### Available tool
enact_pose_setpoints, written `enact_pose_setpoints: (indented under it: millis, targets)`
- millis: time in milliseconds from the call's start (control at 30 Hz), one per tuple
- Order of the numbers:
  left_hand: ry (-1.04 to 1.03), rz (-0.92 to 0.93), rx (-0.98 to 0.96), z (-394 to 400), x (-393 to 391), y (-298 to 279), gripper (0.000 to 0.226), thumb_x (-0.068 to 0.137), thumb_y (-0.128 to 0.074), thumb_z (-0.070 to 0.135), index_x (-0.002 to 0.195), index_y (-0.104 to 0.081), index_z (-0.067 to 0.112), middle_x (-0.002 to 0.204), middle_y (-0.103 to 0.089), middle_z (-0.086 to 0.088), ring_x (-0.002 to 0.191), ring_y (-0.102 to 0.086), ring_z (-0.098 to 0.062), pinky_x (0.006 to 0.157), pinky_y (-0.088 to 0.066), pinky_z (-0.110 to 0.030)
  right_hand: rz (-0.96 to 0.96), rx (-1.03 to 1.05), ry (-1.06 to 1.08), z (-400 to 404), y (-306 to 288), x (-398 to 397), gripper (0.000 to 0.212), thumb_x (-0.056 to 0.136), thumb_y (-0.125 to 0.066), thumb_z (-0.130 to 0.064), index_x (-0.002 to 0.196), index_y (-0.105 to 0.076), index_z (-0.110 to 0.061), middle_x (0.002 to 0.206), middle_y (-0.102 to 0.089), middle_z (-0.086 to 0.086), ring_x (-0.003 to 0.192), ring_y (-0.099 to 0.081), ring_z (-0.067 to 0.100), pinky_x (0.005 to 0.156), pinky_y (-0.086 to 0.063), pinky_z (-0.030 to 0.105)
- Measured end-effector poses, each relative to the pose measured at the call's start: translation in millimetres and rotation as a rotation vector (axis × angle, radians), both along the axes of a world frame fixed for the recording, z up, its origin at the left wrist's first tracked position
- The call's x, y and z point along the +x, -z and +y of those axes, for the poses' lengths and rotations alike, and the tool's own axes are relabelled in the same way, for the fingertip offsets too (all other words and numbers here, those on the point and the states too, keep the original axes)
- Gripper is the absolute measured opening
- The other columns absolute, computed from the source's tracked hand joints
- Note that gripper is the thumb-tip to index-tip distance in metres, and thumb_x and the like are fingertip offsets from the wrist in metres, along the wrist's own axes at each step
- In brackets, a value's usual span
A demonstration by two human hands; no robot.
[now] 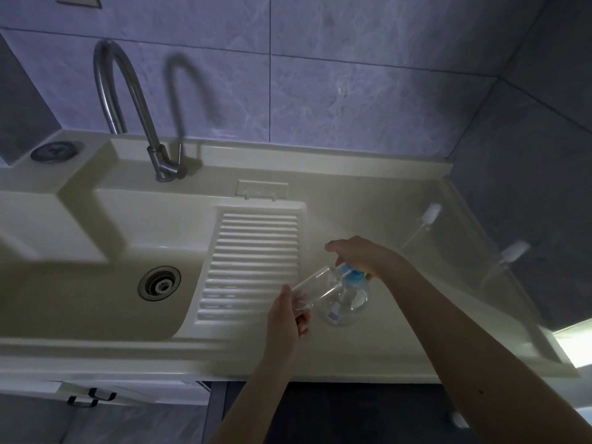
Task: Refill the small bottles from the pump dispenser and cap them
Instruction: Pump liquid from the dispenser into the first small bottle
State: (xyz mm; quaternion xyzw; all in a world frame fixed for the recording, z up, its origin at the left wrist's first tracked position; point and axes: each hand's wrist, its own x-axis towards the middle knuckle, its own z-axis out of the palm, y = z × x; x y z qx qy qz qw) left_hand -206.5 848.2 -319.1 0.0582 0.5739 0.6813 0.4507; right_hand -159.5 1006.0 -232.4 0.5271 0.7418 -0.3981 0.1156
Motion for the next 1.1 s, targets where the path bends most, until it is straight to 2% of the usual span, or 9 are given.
enact_pose_setpoints:
  millis: [100,233,367,467,633,800,900,1000,1100]
  targets:
    - [-0.020,-0.007,-0.026,-1,2,-1,0.043,0.103,-0.028,0.032,0.098,-0.054,-0.001,0.053,-0.041,-0.004,0.036,-0.032,-0.007,0.035,-0.027,-0.018,0.001,0.113,0.011,-3,3,-1,0.038,0.086,-0.045,-0.026,0.104,-0.067,-0.001,0.108,-0.063,0.015,0.081,-0.056,0.024,0.066,-0.042,0.028]
    - [-0.004,-0.006,-0.033,-4,2,-1,0.043,0.103,-0.027,0.033,0.094,-0.053,-0.001,0.053,-0.042,-0.004,0.035,-0.032,-0.007,0.035,-0.027,-0.018,-0.030,0.163,-0.028,-4,5,-2,0.038,0.086,-0.044,-0.021,0.103,-0.068,0.001,0.110,-0.063,0.017,0.091,-0.059,0.028,0.068,-0.042,0.026]
    - [-0.008,-0.007,-0.027,-4,2,-2,0.043,0.103,-0.028,0.033,0.091,-0.052,0.000,0.054,-0.043,-0.005,0.036,-0.032,-0.007,0.036,-0.026,-0.018,-0.029,0.136,-0.032,-3,4,-4,0.039,0.088,-0.043,-0.024,0.107,-0.064,0.001,0.115,-0.062,0.016,0.099,-0.060,0.029,0.071,-0.042,0.028]
    - [-0.018,-0.016,-0.024,-3,3,-4,0.043,0.102,-0.028,0.033,0.094,-0.055,0.001,0.052,-0.043,-0.003,0.036,-0.031,-0.007,0.037,-0.025,-0.018,-0.032,0.023,-0.037,-2,-1,-4,0.045,0.090,-0.046,-0.037,0.118,-0.057,-0.003,0.119,-0.059,0.009,0.096,-0.055,0.025,0.075,-0.041,0.031]
    - [-0.031,-0.018,-0.015,-2,3,-4,0.042,0.102,-0.029,0.034,0.096,-0.055,0.001,0.049,-0.043,0.000,0.036,-0.031,-0.007,0.038,-0.025,-0.019,-0.063,-0.099,-0.063,0,-7,-1,0.050,0.092,-0.044,-0.047,0.125,-0.050,-0.010,0.108,-0.054,0.004,0.098,-0.051,0.027,0.085,-0.043,0.039]
    - [-0.035,-0.039,-0.015,-2,4,-6,0.043,0.102,-0.029,0.033,0.099,-0.058,0.001,0.049,-0.043,0.000,0.036,-0.030,-0.007,0.037,-0.024,-0.018,-0.030,0.049,-0.088,0,1,-2,0.040,0.089,-0.043,-0.026,0.115,-0.060,-0.001,0.120,-0.061,0.013,0.080,-0.051,0.020,0.067,-0.041,0.029]
    - [-0.046,-0.016,-0.033,-2,4,-3,0.043,0.103,-0.029,0.032,0.096,-0.056,0.000,0.050,-0.042,-0.001,0.036,-0.031,-0.007,0.036,-0.026,-0.019,-0.029,0.171,-0.104,-3,5,0,0.036,0.085,-0.042,-0.019,0.103,-0.067,-0.001,0.113,-0.063,0.014,0.080,-0.055,0.020,0.066,-0.043,0.025]
    - [-0.049,0.001,-0.060,-2,3,-2,0.042,0.103,-0.028,0.031,0.093,-0.056,0.001,0.047,-0.042,-0.001,0.035,-0.031,-0.007,0.036,-0.025,-0.018,-0.060,0.237,-0.167,-3,6,0,0.030,0.089,-0.044,-0.012,0.107,-0.067,-0.002,0.116,-0.060,0.016,0.098,-0.058,0.028,0.080,-0.046,0.027]
    - [-0.059,-0.013,-0.059,-2,2,-3,0.040,0.103,-0.029,0.031,0.093,-0.053,0.000,0.048,-0.042,-0.002,0.034,-0.031,-0.007,0.037,-0.024,-0.018,-0.074,0.222,-0.159,-2,9,0,0.033,0.087,-0.043,-0.016,0.104,-0.067,-0.001,0.116,-0.060,0.015,0.081,-0.055,0.021,0.066,-0.042,0.024]
